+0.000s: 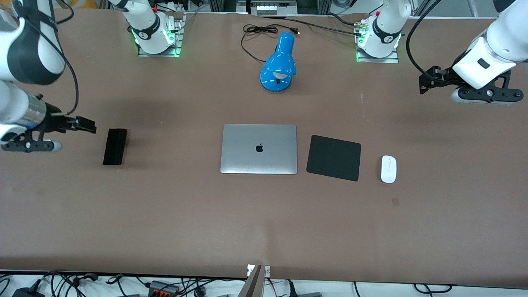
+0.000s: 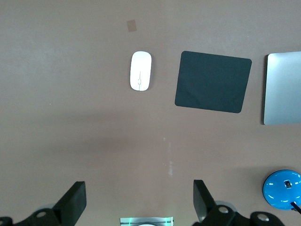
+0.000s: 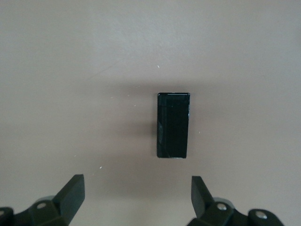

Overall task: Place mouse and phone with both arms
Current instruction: 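Reach the right gripper to the phone while the left gripper reaches the mouse, then grasp the black phone with the right gripper while the left gripper grasps the mouse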

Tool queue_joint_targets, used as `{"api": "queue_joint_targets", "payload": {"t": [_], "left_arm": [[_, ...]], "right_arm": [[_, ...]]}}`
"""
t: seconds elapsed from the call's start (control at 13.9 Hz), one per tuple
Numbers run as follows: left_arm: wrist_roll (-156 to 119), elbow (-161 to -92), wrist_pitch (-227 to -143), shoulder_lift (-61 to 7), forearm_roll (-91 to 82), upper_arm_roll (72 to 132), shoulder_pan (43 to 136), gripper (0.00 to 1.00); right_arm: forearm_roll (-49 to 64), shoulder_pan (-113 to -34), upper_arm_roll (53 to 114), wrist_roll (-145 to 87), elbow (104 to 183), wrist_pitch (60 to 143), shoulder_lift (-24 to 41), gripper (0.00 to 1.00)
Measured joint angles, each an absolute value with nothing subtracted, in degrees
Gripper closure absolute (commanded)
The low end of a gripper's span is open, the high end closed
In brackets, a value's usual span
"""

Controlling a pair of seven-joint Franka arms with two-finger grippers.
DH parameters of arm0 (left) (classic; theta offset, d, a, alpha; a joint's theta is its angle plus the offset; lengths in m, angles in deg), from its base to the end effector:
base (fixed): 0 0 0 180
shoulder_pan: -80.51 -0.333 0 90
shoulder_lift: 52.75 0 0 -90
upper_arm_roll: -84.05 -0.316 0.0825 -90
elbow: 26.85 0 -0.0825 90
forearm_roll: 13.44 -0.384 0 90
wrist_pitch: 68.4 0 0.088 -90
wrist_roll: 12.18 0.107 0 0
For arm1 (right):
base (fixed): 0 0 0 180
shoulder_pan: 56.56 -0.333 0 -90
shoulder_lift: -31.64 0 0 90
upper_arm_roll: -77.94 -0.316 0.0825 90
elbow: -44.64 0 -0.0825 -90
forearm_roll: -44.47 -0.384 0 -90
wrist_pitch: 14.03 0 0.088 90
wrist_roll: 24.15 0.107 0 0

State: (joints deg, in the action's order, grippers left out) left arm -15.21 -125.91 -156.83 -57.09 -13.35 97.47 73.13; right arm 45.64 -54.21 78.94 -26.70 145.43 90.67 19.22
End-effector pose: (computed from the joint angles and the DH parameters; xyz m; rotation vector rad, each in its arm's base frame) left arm 0.5208 -0.0594 0.5878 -3.1111 0.0791 0.1717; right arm 0.6041 -0.0364 0.4295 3.1174 -0.0112 -0.2335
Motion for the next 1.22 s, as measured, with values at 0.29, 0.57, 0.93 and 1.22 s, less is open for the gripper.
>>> {"api": "queue_joint_targets", "payload": {"t": [0.29, 0.57, 0.93, 1.22], "left_arm": [[-15.1, -123.4, -157.0, -50.9, -13.4, 97.5, 73.1, 0.00], [-15.1, -118.1, -158.2, -36.5, -13.4, 97.3, 73.0, 0.00], [-15.0, -113.2, -169.6, -20.0, -15.0, 97.1, 73.0, 0.00], [-14.9, -114.5, -174.2, -16.0, -19.2, 97.1, 73.2, 0.00]], "right_arm": [[45.7, -53.4, 79.3, -26.7, 145.5, 95.0, 12.8, 0.00], [45.7, -53.2, 79.7, -26.7, 146.1, 99.1, 8.4, 0.00], [45.8, -53.0, 81.2, -26.7, 149.1, 107.5, 3.0, 0.00], [45.8, -52.4, 81.5, -26.7, 149.3, 108.6, 0.8, 0.00]]}}
